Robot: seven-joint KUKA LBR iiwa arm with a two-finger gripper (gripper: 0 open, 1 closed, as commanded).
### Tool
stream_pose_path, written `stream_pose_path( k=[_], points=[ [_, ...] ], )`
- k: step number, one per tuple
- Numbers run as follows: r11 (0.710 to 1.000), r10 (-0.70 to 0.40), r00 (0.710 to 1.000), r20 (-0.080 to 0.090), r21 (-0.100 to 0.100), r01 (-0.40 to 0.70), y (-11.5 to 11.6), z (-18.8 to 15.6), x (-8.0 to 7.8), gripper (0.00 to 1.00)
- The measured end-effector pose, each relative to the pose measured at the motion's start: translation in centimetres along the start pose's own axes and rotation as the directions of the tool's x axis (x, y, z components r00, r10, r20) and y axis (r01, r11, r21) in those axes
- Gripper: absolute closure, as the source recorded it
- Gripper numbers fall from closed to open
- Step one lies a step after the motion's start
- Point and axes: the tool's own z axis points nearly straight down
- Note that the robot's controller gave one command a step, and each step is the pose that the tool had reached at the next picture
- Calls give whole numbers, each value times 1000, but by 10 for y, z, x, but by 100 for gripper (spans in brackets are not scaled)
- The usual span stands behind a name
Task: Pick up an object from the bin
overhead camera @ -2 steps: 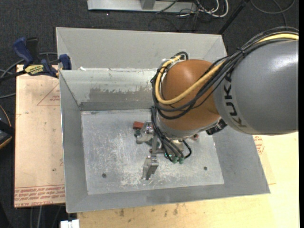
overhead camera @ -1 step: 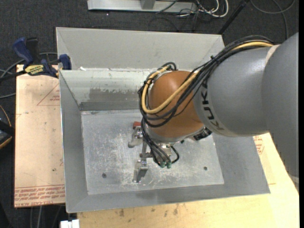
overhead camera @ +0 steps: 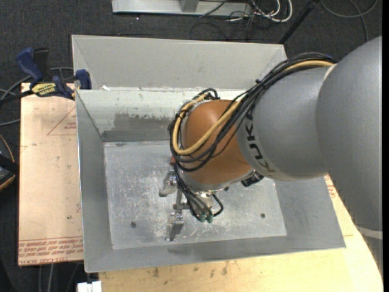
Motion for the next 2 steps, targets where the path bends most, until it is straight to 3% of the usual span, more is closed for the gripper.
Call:
stream_pose_path(
  k=[1,2],
  points=[
    [999,52,999,12,-4,-52,39,43,4,0],
    [995,98,995,8,-2,-98,47,46,7,0]
  ],
)
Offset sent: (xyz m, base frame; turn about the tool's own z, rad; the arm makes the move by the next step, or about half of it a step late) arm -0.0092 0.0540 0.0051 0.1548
